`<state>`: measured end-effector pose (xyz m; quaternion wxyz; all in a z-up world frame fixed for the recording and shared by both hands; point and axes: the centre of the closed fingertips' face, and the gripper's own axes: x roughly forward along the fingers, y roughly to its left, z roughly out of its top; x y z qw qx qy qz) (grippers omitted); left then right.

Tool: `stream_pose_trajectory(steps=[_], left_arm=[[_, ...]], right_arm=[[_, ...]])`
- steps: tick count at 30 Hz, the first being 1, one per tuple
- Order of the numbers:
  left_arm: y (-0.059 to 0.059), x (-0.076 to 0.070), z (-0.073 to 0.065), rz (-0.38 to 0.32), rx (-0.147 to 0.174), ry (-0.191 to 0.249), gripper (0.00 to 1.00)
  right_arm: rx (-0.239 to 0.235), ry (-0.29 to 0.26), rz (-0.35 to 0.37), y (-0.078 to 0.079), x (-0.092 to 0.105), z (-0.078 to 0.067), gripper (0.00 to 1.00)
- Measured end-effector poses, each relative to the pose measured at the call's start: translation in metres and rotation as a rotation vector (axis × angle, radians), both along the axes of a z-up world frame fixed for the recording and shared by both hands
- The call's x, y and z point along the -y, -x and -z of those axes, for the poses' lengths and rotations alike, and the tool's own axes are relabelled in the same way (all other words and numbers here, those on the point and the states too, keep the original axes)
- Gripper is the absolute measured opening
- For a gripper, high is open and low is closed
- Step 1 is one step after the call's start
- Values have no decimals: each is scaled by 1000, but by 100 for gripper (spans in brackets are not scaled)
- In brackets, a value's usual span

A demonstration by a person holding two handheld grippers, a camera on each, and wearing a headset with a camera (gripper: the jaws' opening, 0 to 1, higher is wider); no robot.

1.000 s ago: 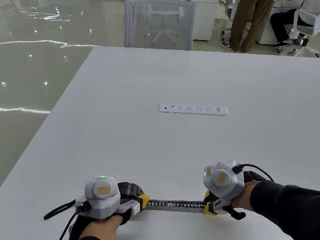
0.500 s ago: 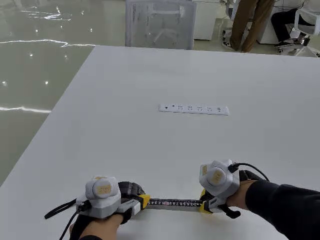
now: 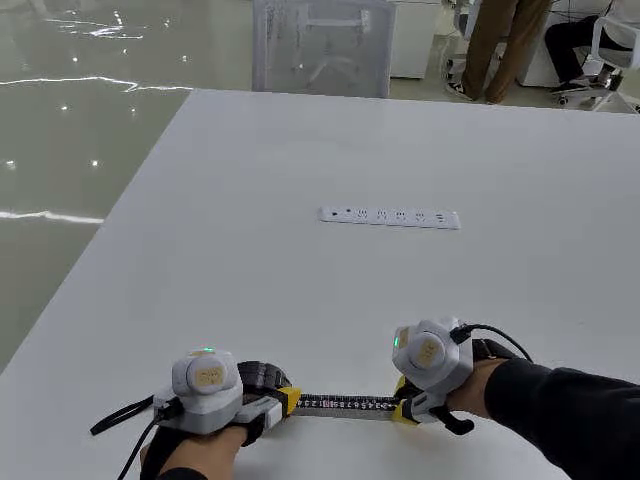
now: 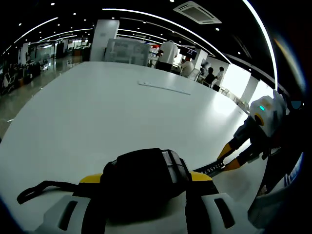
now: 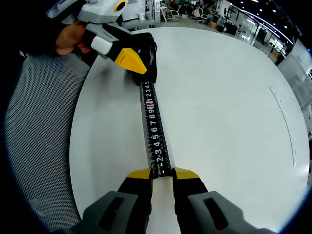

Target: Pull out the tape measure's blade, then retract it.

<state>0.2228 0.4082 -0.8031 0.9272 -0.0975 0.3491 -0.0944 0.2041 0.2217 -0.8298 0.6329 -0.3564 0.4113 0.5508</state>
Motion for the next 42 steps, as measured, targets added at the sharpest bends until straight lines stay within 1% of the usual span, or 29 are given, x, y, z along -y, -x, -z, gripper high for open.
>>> stream_pose_trajectory(steps=[10,17,30,36,42], left_arm=[[0,0,0,3,-2,2,61],[0,0,0,2,-1,4,61],[0,0,0,3,-2,8,61],[-1,-1,0,-1,0,20,61],[-1,0,0,-5,1,26,61]], right_arm=[[1,-2,-9,-1,-5,-1,12],[5,-15,-23,-1,-9,-1,12],[-1,-27,-4,-2,-15,-1,11],[-5,-39,10,-2,-20,-1,11],[-1,-39,-4,-2,-26,-1,11]])
